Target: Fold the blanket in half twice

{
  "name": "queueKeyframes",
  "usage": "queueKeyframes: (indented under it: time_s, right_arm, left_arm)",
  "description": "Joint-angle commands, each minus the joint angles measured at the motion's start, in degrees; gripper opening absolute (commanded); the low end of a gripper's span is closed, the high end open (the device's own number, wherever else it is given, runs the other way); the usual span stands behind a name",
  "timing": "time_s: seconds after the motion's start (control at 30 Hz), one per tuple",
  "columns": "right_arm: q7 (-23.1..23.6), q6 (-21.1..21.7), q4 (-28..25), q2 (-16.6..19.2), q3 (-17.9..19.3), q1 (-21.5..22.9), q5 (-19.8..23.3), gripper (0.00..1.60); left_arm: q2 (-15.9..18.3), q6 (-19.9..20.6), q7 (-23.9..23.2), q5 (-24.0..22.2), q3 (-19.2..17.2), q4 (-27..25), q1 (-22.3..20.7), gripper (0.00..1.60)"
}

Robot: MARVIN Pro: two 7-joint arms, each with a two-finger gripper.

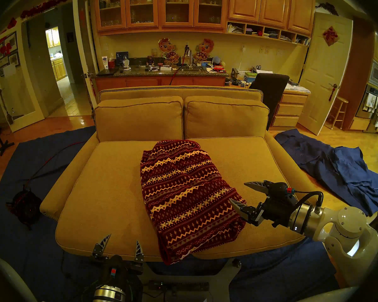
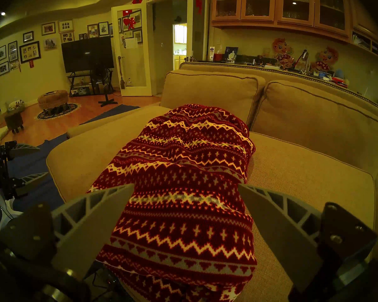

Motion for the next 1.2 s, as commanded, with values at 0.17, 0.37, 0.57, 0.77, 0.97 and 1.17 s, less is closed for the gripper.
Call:
queueKeyframes:
  time_s: [0.17,0.37,0.57,0.77,0.97,1.17]
  right_arm:
    - [-0.07,-0.05,-0.4,0.01,0.25,0.24,-0.17,1.6]
    - [-0.02,-0.02,-0.4,-0.05,0.25,0.27,-0.23,1.6]
    - [0.04,0.01,-0.4,-0.12,0.24,0.3,-0.28,1.6]
    - [0.1,0.04,-0.4,-0.2,0.24,0.34,-0.33,1.6]
    - [0.16,0.07,-0.4,-0.27,0.24,0.38,-0.38,1.6]
    - [0.22,0.1,-0.4,-0.33,0.24,0.41,-0.43,1.6]
  left_arm:
    - [0.16,-0.19,-0.24,-0.1,0.08,-0.51,0.13,1.6]
    - [0.14,-0.19,-0.25,-0.09,0.08,-0.51,0.14,1.6]
    - [0.14,-0.2,-0.26,-0.09,0.07,-0.51,0.14,1.6]
    - [0.13,-0.19,-0.25,-0.08,0.07,-0.51,0.14,1.6]
    - [0.13,-0.2,-0.26,-0.09,0.07,-0.51,0.14,1.6]
    - [0.13,-0.19,-0.26,-0.09,0.07,-0.51,0.14,1.6]
